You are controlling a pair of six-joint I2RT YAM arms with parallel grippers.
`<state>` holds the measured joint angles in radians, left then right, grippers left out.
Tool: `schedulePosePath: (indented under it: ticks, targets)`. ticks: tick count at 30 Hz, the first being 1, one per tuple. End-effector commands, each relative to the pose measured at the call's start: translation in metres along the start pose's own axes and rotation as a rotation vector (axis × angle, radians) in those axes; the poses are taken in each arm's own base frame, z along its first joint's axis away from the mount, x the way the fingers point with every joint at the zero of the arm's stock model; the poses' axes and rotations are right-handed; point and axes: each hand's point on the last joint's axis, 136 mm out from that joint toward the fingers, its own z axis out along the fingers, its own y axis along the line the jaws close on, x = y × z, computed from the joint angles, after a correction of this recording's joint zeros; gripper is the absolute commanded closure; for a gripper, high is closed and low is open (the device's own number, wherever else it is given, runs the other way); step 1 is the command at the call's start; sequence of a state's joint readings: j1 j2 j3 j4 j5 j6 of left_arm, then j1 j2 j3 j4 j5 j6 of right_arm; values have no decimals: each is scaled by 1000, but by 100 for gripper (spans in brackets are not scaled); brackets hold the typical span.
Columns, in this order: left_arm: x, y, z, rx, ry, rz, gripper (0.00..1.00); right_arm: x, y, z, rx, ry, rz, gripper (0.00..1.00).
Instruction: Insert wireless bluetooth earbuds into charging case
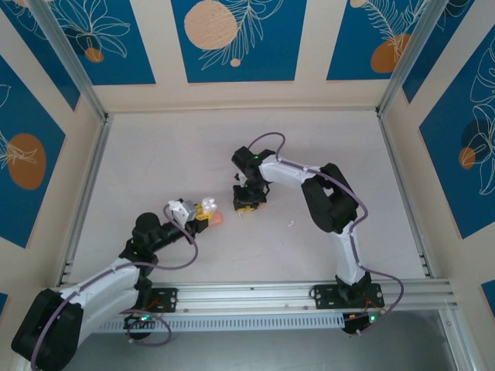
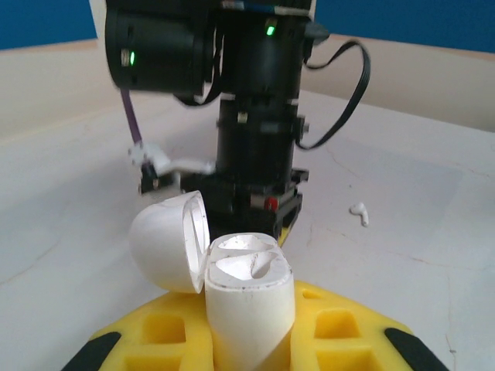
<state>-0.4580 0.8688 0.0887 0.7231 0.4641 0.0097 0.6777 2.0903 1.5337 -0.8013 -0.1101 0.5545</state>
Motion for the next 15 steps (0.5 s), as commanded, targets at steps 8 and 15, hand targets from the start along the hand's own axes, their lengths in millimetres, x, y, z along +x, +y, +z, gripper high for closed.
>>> schedulePosePath:
  ticks: [8,15]
  targets:
    - [-20,-5,26,101,-66,24,91,-13,3,-46,-158,-254,40,79]
    - [-20,-8,46,151,-84,12,92,-12,3,-77,-203,-411,-2,78]
